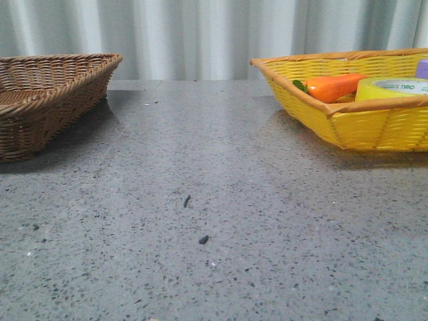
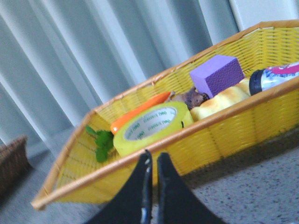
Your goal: Transfer tape with both arms
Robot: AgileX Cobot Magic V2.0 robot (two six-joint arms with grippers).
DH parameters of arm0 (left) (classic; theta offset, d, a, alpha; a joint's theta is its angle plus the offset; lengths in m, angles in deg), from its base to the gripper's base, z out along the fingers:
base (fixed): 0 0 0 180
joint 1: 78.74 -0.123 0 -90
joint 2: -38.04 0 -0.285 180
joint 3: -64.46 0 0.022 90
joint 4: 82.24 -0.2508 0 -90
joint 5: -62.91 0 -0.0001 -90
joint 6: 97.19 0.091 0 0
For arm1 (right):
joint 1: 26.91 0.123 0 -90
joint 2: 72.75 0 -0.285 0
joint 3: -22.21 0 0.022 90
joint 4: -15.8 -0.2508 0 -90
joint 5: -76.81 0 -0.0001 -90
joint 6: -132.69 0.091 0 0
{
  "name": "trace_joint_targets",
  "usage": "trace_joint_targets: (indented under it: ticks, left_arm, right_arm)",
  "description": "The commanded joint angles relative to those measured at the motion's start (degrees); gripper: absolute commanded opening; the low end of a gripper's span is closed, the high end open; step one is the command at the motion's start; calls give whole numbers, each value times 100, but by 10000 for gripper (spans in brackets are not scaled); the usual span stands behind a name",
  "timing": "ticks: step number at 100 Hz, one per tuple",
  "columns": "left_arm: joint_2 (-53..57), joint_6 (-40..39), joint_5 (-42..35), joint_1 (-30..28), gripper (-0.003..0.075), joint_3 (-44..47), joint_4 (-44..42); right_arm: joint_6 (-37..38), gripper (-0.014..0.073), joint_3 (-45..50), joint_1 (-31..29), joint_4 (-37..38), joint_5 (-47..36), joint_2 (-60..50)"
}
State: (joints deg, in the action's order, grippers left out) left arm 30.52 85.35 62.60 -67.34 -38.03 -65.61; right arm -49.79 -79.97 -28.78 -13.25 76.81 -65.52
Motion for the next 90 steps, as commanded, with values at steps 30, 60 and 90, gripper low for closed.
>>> trace_joint_targets:
  ticks: [30,60,90]
  left_arm:
    - [-636,-29,268,-18,-11,-1138,577]
    - [-2457,42,1248,64,426,-2957,377]
    - [-2766,115,1430,392,426,-3194,387]
  right_arm:
    - [-29,-60,-1124,-40,-381,-80,297]
    - [-64,283,-4142,-40,742,2851,2937]
    - [-485,400,-6913,-17,742,5179,5744]
